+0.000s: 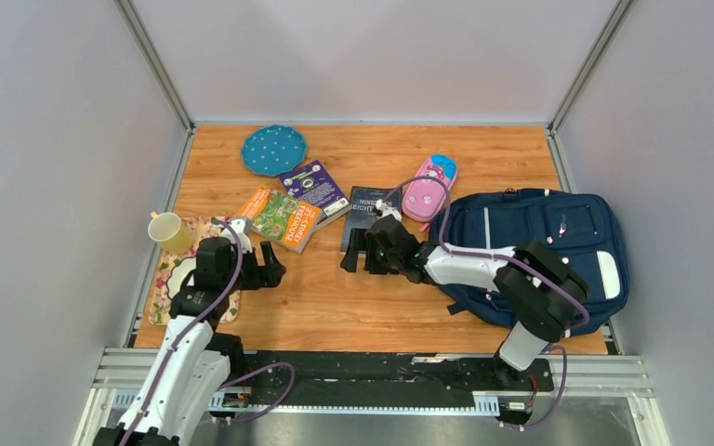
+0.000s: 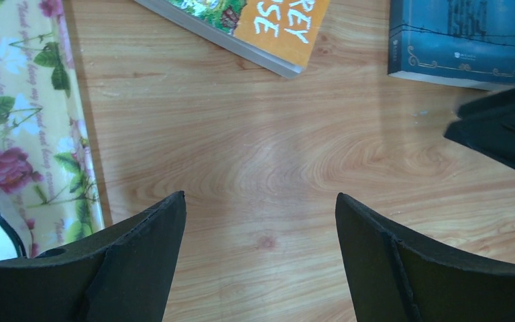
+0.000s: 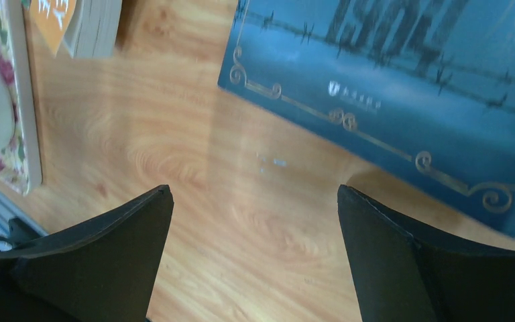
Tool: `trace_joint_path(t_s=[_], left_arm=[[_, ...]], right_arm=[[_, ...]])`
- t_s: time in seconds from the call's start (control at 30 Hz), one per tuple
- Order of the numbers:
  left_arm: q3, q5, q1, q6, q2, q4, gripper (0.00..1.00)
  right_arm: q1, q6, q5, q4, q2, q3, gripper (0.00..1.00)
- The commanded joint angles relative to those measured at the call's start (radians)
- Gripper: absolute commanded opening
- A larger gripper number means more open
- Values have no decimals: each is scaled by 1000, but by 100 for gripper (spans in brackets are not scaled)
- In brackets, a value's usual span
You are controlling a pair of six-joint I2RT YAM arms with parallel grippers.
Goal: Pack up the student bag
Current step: Move the book to the center of the board.
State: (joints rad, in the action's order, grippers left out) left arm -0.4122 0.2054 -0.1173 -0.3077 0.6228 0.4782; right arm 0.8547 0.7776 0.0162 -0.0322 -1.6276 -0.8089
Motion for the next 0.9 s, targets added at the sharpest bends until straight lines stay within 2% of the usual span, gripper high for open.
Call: trace_joint_path(t_s=[0.0,0.2,0.33,0.4,0.53,0.73,0.87], left_arm=[[3,101,-1,21,-11,-56,89],[9,287,1,15,52,-125,89],[65,393,-18,-101,69,-258,89],[84,384,-41,-134,81,-332,89],[99,365,-99,-195,147,-417,88],[84,289,-222,-243,271,-585,88],[41,275,-229,-214,456,-688,88]], right_arm=[[-34,0,-105,-29,-77,-114,96],[-146,-60,14,-38,-207,-252,96],[-178,-115,60,-25,-276,-341,96],[-187,-126,33,2,-296,-368,96],[-210,-123,86,-5,-299,-394,96],[-210,-118,149,-37,-177,-332,96],[-212,-87,145,-40,-97,-280,96]])
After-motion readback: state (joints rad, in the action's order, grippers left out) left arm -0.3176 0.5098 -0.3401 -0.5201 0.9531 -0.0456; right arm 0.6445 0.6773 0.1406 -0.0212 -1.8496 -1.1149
